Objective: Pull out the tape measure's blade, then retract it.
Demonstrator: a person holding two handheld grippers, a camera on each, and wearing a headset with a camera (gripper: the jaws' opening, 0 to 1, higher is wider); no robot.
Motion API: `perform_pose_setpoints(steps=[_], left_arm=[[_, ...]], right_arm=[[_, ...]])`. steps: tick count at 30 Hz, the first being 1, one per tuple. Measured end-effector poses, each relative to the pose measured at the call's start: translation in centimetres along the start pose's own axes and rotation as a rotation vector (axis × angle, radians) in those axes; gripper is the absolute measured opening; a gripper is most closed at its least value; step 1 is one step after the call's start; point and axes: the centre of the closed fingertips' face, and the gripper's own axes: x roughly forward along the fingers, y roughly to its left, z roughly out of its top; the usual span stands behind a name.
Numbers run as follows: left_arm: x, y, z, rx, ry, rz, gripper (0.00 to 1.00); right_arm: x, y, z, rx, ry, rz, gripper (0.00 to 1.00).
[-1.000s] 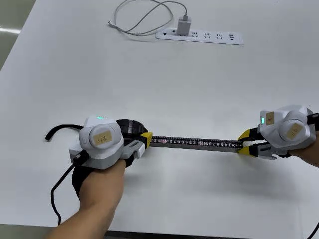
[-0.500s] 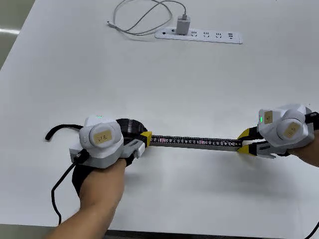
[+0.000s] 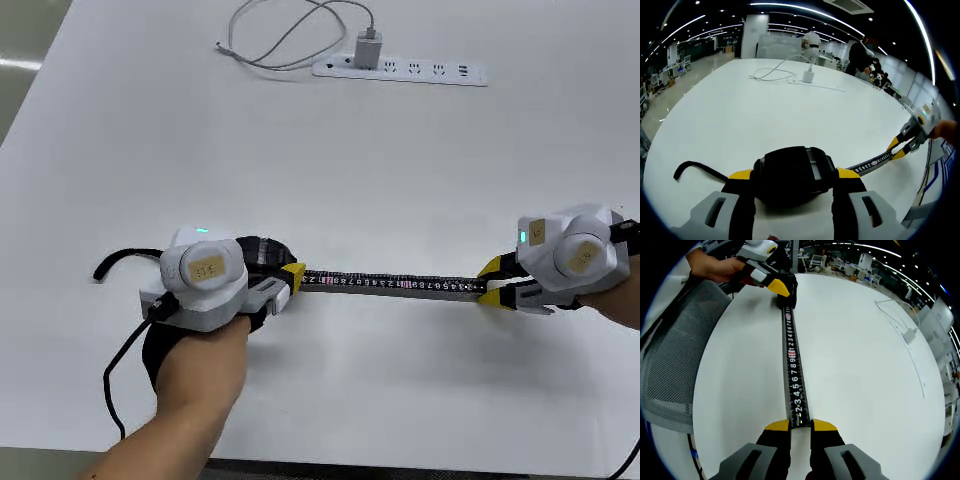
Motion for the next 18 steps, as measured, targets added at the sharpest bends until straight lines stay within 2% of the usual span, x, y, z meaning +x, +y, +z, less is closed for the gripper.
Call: perform_pose_setpoints(steps=[7,18], left_arm=[[0.04,0.01,-0.06,-0.005,0.004,-0.004,0.57],[0.07,0.02,-0.07,-0.013,0.002,-0.011,0.57]], right_arm=[[0.01,-0.02,0.02,0.002,0.009,-0.004,0.10],[0.08,0.06,0.90,0.002,-0.014,0.005,0.10]])
